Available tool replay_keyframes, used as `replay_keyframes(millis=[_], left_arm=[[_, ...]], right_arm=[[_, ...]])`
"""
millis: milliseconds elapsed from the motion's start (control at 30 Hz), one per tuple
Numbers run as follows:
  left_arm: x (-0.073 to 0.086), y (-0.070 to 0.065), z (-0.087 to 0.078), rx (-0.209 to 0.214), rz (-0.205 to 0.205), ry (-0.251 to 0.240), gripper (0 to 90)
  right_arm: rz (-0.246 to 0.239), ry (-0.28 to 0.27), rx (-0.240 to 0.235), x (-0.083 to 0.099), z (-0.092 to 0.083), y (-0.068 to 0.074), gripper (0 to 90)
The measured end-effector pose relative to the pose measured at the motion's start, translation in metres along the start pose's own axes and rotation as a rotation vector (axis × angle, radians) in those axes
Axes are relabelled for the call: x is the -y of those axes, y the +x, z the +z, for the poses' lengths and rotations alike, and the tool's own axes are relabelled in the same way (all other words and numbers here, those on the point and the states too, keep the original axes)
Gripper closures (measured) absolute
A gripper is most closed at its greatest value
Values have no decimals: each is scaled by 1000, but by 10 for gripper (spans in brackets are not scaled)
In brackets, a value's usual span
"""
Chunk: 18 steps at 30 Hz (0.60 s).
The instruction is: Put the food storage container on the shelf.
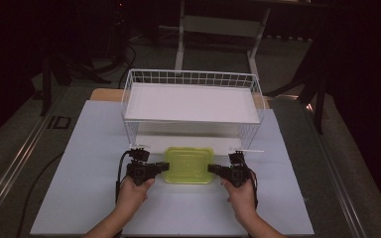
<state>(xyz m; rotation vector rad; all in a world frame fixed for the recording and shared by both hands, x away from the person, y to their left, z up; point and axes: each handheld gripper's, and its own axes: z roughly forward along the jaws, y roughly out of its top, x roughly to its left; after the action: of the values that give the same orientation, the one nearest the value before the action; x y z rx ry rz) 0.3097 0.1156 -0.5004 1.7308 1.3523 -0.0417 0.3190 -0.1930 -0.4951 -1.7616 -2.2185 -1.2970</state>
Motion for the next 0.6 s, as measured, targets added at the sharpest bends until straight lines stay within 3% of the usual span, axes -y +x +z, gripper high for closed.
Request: replay_keyframes(millis=[167, 367, 600], left_arm=[[-13, -1, 0, 21, 12, -61, 801], [-29, 1, -1, 43, 57, -123, 800], [-35, 8, 13, 27, 63, -134, 800]], right_arm=[[10, -43, -8, -14, -4, -2, 795], [9, -94, -24, -28, -9, 0, 795], [8, -110, 13, -37, 2, -6, 794]])
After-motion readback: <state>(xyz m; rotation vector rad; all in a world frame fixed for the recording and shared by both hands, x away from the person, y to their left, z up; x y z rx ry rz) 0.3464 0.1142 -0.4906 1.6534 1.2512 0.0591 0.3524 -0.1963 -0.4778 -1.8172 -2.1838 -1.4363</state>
